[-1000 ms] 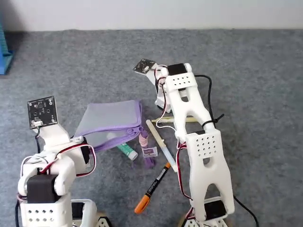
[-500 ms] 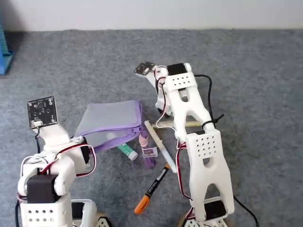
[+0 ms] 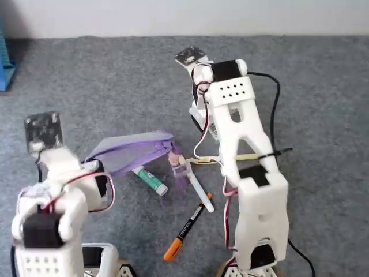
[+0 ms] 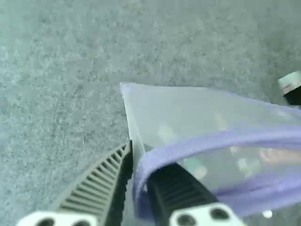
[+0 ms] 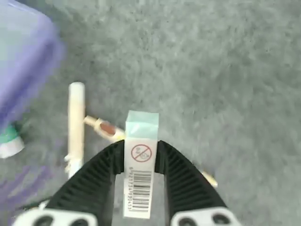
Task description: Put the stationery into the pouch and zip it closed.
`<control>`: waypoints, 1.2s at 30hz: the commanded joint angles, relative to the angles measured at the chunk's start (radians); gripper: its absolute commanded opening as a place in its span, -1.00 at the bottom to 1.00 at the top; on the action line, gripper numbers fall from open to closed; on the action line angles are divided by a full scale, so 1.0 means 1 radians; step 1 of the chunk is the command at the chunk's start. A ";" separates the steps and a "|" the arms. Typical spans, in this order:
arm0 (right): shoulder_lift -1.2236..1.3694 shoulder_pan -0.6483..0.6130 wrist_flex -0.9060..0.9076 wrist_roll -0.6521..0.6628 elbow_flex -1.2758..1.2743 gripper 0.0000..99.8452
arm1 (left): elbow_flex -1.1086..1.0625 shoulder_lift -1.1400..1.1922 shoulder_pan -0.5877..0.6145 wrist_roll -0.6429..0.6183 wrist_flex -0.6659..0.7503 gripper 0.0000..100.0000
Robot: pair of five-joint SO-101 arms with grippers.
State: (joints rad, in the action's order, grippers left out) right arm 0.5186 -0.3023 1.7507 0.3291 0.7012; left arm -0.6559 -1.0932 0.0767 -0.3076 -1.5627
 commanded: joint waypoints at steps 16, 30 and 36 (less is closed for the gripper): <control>-1.038 -0.188 0.042 -0.299 -0.471 -0.98 | 0.392 0.603 -0.008 -0.081 -0.189 -0.97; -1.216 -0.410 -0.189 -0.471 -0.491 -0.98 | 0.397 0.692 -0.008 -0.081 -0.189 -0.97; -1.319 -0.467 -0.219 -0.465 -0.534 -0.98 | 0.395 0.692 -0.002 -0.081 -0.187 -0.97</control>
State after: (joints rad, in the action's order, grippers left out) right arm -0.7426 -0.7564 1.5604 -0.1358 0.1949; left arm -0.2555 -0.4626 0.0675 -0.3782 -1.7269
